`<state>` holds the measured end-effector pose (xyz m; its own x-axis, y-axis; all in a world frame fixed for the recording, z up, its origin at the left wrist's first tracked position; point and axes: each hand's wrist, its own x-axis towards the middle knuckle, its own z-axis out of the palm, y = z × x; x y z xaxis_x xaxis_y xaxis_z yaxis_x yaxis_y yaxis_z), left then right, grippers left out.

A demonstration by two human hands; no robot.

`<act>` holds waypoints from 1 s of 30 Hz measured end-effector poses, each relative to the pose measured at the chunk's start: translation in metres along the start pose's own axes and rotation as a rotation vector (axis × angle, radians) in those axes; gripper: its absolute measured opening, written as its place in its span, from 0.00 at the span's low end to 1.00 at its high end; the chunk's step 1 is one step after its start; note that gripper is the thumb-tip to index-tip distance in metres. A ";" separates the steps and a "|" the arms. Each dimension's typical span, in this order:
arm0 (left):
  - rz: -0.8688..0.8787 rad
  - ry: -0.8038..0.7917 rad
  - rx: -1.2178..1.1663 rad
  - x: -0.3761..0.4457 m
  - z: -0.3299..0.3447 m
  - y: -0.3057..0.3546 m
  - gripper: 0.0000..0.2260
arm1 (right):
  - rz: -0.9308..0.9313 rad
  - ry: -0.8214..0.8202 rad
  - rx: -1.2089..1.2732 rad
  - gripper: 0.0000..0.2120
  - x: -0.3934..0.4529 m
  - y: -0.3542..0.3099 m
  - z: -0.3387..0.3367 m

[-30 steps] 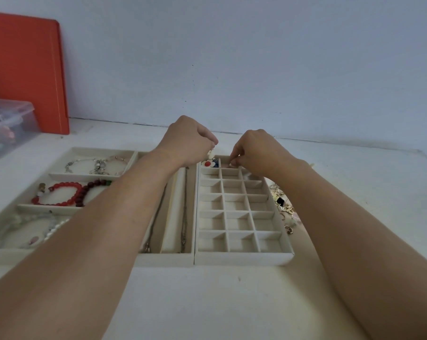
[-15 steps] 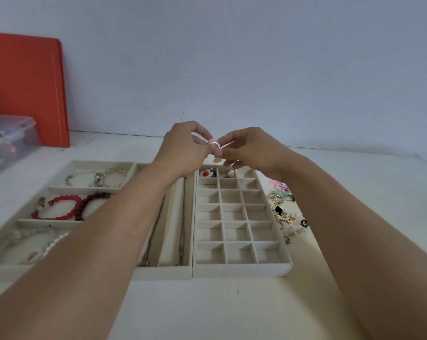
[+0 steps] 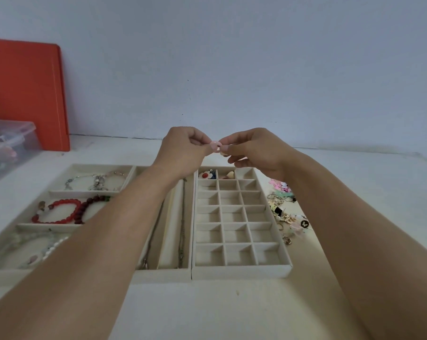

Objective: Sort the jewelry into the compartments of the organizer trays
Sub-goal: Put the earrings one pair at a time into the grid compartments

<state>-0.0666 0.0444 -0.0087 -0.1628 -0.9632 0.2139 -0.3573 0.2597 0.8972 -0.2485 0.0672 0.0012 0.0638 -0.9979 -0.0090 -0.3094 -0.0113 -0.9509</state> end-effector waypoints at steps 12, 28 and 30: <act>-0.079 -0.120 0.246 -0.001 0.007 -0.011 0.04 | -0.007 0.089 -0.664 0.04 0.009 0.010 0.003; -0.047 -0.140 0.352 0.001 0.008 -0.012 0.05 | 0.029 0.116 -0.732 0.05 0.016 0.023 0.011; -0.052 -0.180 0.378 -0.001 0.009 -0.011 0.06 | -0.006 0.139 -0.734 0.04 0.016 0.024 0.012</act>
<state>-0.0706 0.0427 -0.0217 -0.2823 -0.9567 0.0711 -0.6762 0.2510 0.6926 -0.2431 0.0516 -0.0257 -0.0379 -0.9960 0.0815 -0.8663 -0.0079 -0.4994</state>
